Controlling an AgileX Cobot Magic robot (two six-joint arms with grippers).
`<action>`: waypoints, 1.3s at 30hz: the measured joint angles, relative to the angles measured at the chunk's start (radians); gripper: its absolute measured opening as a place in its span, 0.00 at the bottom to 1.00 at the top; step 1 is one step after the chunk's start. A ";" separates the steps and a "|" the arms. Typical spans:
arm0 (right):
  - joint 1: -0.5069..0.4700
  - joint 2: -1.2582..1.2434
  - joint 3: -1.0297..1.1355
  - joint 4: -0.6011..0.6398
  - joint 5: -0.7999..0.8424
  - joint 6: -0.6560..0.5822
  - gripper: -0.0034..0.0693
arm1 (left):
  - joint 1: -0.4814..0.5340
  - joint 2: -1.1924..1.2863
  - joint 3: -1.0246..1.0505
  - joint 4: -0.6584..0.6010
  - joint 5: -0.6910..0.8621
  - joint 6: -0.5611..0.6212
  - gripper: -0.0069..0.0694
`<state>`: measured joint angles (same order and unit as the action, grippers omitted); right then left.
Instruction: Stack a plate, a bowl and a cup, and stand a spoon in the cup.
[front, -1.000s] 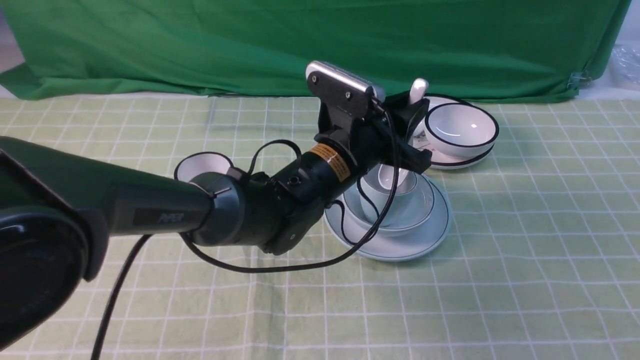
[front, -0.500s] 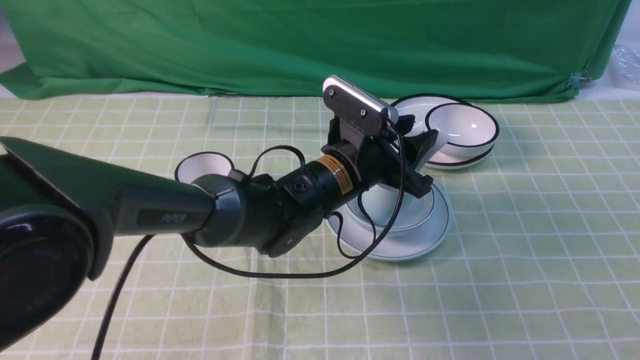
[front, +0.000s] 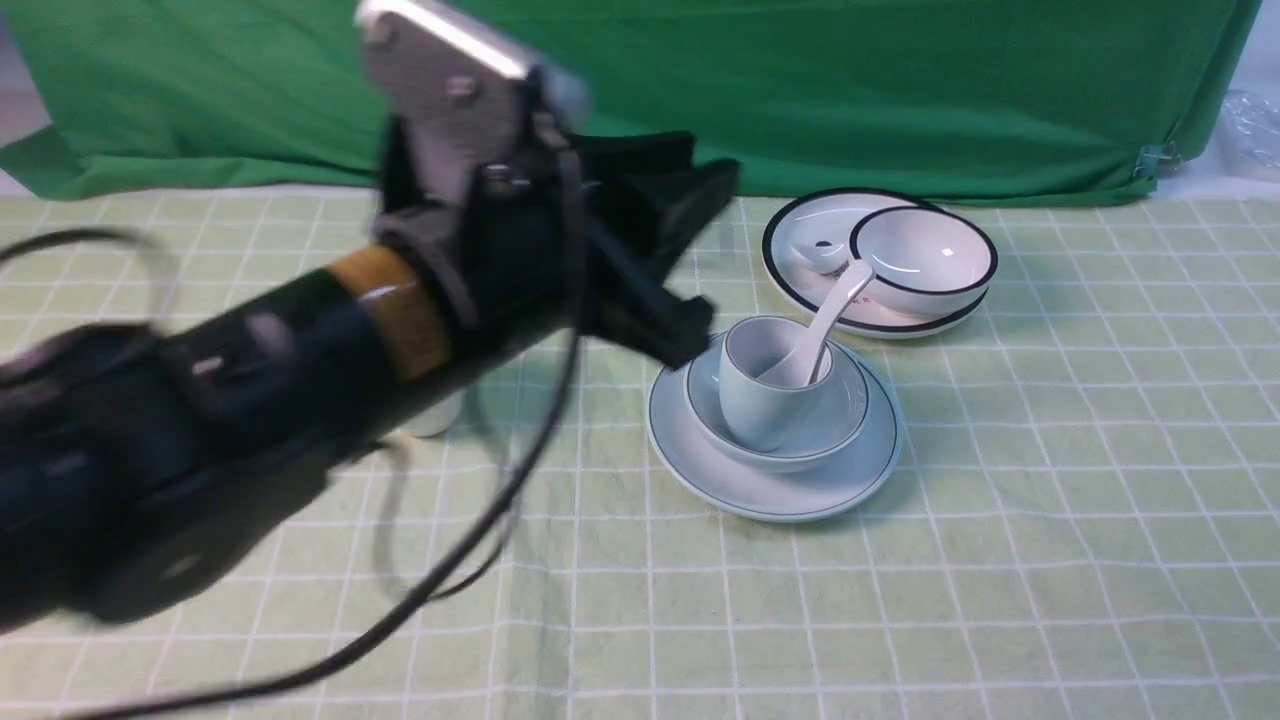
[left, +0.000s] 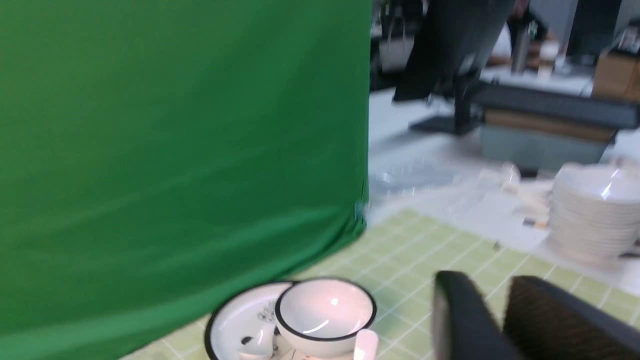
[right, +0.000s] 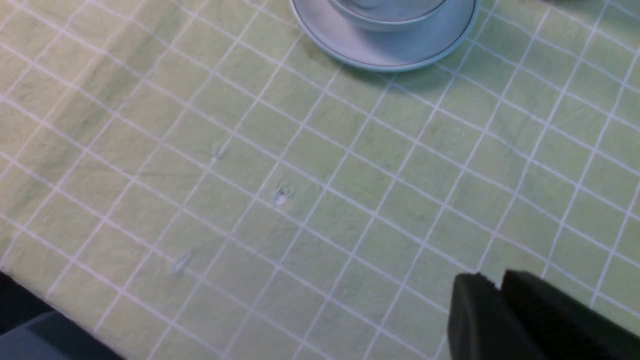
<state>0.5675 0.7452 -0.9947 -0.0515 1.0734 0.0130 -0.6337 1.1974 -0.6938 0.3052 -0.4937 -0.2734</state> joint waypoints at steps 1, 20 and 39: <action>0.000 -0.008 0.007 0.000 -0.003 0.010 0.17 | 0.000 -0.114 0.069 0.000 0.021 -0.007 0.15; 0.000 -0.038 0.042 0.001 -0.008 0.134 0.10 | 0.000 -0.622 0.472 0.000 0.153 0.038 0.10; -0.545 -0.590 0.829 0.269 -0.763 -0.322 0.07 | 0.000 -0.622 0.522 0.000 0.172 0.040 0.10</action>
<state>0.0228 0.1553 -0.1660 0.2171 0.3106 -0.3090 -0.6337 0.5754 -0.1723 0.3052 -0.3219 -0.2338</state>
